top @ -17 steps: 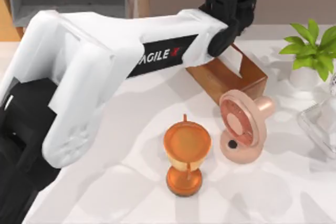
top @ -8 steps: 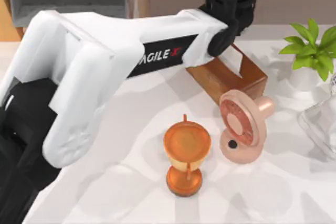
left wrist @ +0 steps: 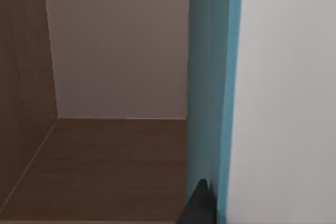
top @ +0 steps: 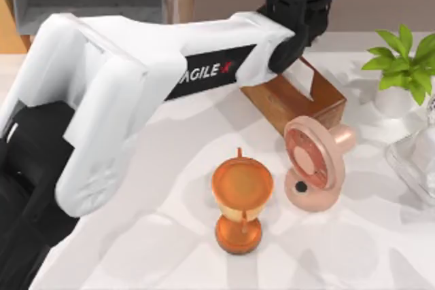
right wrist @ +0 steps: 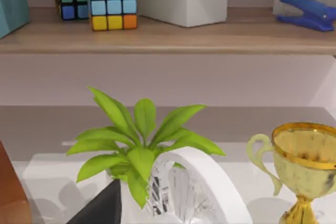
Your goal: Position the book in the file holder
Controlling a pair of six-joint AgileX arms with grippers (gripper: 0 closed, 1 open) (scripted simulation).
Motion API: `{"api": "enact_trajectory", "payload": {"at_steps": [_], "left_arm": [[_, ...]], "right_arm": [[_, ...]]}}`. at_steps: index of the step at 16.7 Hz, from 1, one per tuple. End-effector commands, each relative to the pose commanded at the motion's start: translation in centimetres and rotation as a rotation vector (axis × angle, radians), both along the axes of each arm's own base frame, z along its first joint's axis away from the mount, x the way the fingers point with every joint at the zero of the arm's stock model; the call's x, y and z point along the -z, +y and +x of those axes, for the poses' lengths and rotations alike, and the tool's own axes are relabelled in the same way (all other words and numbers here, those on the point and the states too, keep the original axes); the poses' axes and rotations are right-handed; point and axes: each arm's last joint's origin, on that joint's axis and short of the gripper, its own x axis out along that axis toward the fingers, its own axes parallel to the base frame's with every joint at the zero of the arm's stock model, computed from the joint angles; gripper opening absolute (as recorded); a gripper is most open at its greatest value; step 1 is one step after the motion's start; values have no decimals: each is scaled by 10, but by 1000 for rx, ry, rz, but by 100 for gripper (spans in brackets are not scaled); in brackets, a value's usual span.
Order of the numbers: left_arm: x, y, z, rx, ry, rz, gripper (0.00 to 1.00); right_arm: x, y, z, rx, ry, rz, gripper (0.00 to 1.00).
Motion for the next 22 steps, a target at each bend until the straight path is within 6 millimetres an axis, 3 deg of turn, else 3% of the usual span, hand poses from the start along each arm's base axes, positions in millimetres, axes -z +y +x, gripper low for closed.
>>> {"api": "enact_trajectory", "payload": {"at_steps": [15, 19, 22], "left_arm": [[-15, 0, -5, 15, -3, 29, 0], [-24, 10, -28, 59, -7, 178, 0], [-29, 27, -64, 90, 3, 354, 0]], "right_arm": [[0, 0, 0, 0, 0, 0, 100], [0, 0, 0, 0, 0, 0, 100], [0, 0, 0, 0, 0, 0, 100]]}}
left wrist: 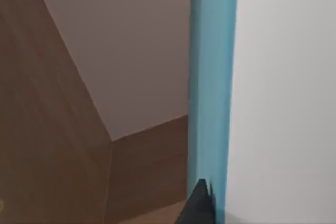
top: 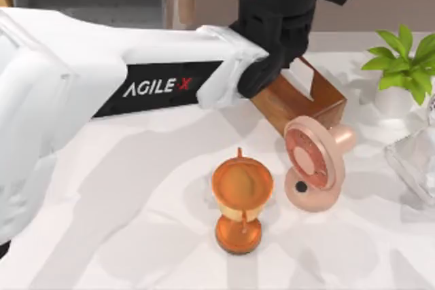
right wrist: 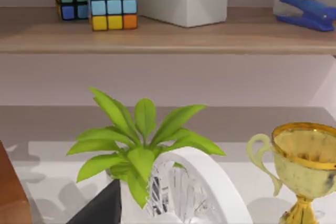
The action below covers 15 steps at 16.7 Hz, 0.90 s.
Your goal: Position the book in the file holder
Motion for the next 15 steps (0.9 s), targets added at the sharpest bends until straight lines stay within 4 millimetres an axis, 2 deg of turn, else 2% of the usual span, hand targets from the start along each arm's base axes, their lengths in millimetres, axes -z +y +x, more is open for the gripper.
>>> {"api": "enact_trajectory", "payload": {"at_steps": [4, 7, 11, 15], "left_arm": [[2, 34, -63, 69, 12, 268, 0], [29, 78, -92, 102, 56, 508, 0], [68, 151, -100, 93, 152, 809, 0], [81, 215, -84, 59, 195, 1007, 0]], "right_arm": [[0, 0, 0, 0, 0, 0, 100], [0, 0, 0, 0, 0, 0, 100], [0, 0, 0, 0, 0, 0, 100], [0, 0, 0, 0, 0, 0, 100]]}}
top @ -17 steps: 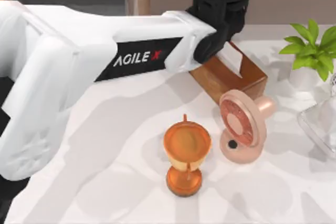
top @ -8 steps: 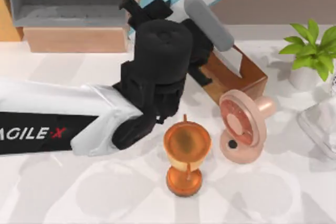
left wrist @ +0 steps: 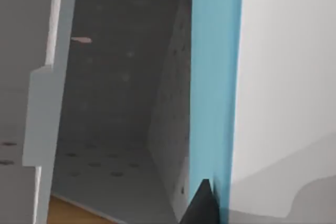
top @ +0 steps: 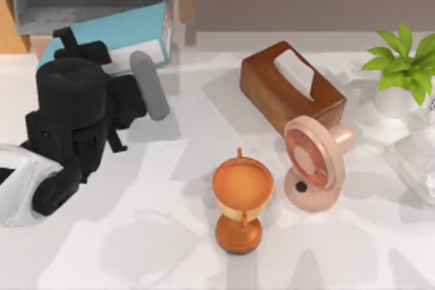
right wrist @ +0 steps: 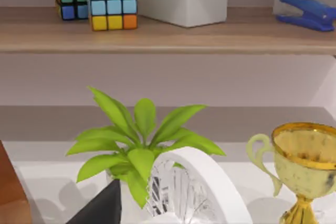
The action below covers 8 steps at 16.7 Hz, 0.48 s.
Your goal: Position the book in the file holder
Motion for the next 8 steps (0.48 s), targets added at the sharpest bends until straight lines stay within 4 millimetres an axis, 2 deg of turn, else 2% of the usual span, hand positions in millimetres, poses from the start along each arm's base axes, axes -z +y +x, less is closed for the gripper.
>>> {"api": "enact_trajectory", "payload": {"at_steps": [4, 8], "left_arm": [[-6, 41, 35, 15, -34, 133, 0], [-2, 51, 62, 83, -25, 209, 0]], "right_arm": [[0, 0, 0, 0, 0, 0, 100], [0, 0, 0, 0, 0, 0, 100]]}}
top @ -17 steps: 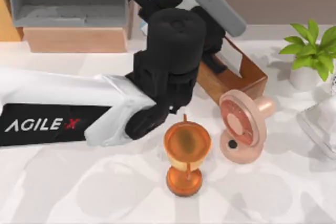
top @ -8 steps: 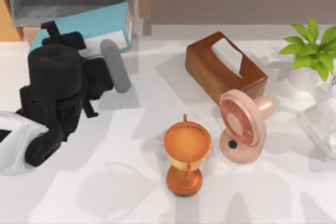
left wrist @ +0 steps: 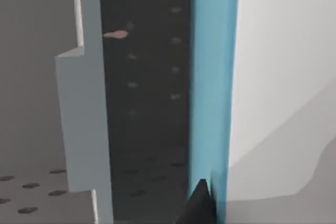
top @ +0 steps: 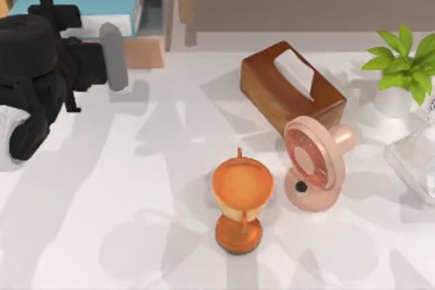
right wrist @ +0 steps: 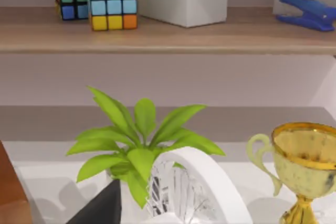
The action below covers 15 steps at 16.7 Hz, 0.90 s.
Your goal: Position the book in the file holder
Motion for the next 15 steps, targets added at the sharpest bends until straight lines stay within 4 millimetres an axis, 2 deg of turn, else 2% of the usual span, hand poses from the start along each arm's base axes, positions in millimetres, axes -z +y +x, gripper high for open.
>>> {"api": "enact_trajectory", "payload": {"at_steps": [7, 13, 15], "left_arm": [[0, -1, 2, 8, 2, 6, 0], [4, 0, 29, 3, -2, 5, 0], [6, -1, 32, 8, 4, 6, 0]], "right_arm": [[0, 0, 0, 0, 0, 0, 100], [0, 0, 0, 0, 0, 0, 100], [0, 0, 0, 0, 0, 0, 100]]}}
